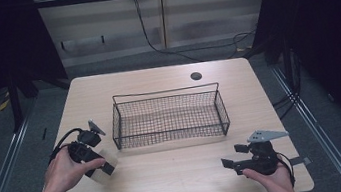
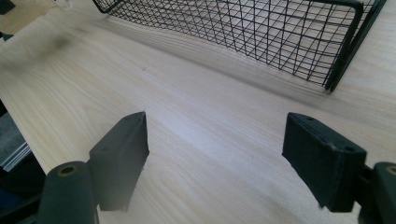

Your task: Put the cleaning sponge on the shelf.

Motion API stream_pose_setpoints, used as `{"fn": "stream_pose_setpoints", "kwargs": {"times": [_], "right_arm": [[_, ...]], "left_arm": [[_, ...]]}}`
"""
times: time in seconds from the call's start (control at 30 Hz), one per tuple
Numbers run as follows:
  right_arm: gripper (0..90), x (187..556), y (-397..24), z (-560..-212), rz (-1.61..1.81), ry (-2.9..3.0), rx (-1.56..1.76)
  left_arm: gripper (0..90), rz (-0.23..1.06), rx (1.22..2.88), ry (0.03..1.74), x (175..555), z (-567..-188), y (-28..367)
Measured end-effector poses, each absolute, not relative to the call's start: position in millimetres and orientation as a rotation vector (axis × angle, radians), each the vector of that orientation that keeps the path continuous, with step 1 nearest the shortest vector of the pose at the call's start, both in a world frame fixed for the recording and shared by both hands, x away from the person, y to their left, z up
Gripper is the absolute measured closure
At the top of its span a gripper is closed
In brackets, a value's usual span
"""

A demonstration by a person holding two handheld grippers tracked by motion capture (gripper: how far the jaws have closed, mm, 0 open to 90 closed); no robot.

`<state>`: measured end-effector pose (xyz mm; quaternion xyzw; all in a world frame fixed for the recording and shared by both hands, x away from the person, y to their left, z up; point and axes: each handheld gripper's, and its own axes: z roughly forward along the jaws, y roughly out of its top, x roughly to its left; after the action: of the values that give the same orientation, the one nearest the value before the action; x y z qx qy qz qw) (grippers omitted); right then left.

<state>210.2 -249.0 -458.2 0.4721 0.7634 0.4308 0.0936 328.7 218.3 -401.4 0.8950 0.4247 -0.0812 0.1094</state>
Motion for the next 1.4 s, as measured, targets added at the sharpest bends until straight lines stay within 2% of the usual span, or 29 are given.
{"fn": "stream_pose_setpoints", "kwargs": {"times": [0.6,0.73,1.4], "right_arm": [[22.7,210.7,-249.0,-458.5,1.279,2.265,1.402],[22.7,210.6,-248.6,-458.5,1.28,2.267,1.4],[22.3,211.2,-249.2,-458.7,1.284,2.268,1.406]], "left_arm": [[27.8,-0.231,2.637,1.135,324.3,-376.2,225.9],[27.8,-0.264,2.638,1.097,326.1,-370.1,225.1],[27.9,-0.318,2.56,1.094,352.7,-337.5,213.8]]}}
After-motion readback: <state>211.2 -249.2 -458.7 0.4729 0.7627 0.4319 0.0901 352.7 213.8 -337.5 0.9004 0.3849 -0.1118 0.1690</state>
